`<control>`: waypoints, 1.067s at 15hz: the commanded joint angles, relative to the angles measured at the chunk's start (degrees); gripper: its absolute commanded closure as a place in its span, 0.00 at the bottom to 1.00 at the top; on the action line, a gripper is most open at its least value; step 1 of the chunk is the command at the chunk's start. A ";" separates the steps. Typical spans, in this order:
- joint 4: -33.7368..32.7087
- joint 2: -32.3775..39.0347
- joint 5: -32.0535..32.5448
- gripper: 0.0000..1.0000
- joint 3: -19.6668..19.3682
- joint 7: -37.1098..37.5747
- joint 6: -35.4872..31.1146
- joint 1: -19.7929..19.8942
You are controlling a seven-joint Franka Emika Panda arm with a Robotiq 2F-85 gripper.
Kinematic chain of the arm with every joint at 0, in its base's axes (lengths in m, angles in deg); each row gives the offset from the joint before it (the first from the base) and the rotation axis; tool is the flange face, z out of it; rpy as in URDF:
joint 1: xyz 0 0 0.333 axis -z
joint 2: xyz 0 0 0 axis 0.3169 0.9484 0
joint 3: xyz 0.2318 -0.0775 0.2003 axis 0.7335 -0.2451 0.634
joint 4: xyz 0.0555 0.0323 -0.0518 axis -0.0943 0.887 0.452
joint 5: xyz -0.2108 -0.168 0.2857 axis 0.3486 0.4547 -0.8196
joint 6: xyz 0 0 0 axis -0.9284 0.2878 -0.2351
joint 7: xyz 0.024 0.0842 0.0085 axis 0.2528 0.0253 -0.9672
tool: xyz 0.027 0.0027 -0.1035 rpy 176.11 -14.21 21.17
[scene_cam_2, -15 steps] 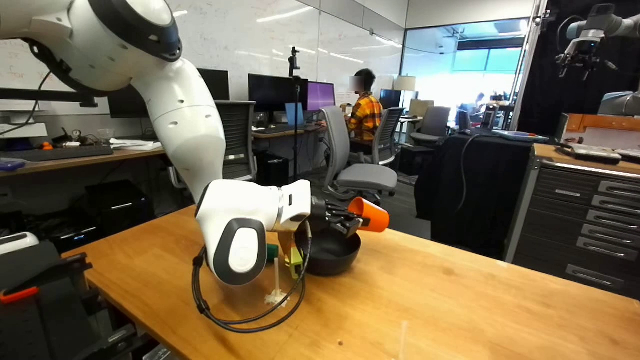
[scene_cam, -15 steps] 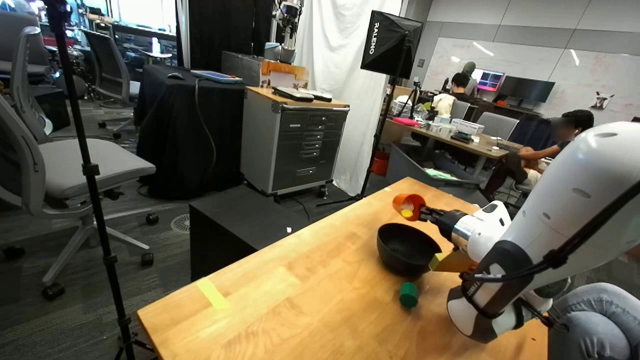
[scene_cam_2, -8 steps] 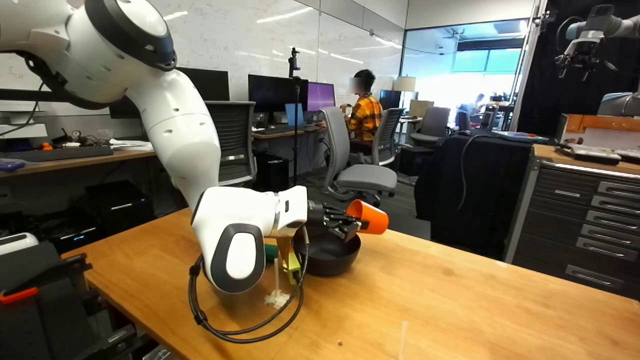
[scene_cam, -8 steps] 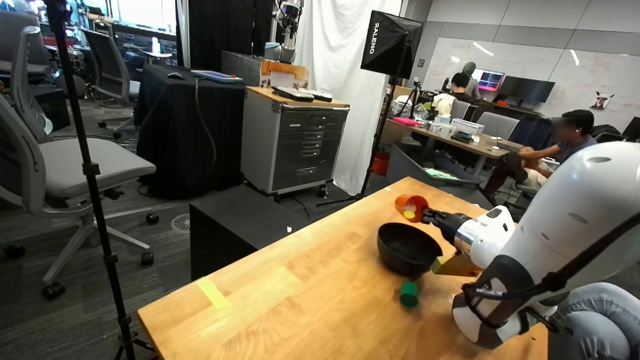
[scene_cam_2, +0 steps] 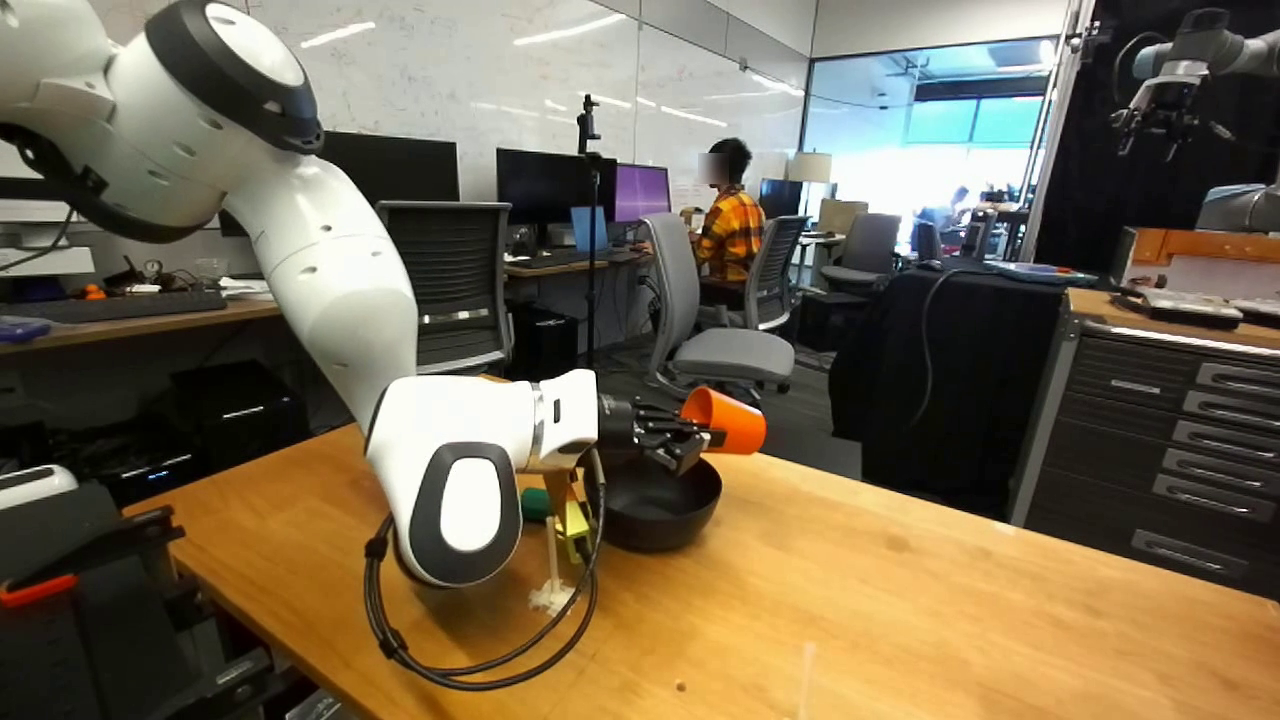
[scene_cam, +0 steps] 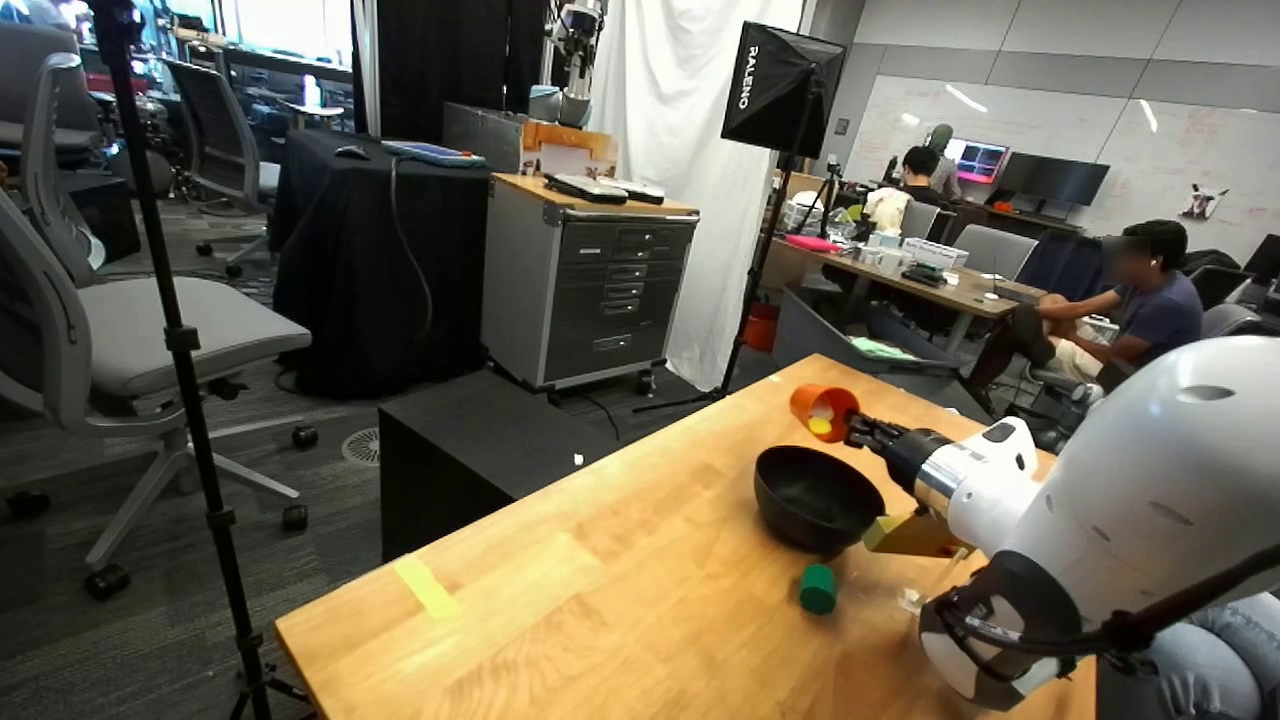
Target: Pour the coins from the cup into the bowl
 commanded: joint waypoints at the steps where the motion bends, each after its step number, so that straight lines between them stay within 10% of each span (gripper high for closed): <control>1: 2.10 3.63 -3.07 0.97 -3.69 5.66 -1.52 -4.52; 16: 3.18 4.38 -7.07 0.96 -7.49 5.86 -1.03 -10.71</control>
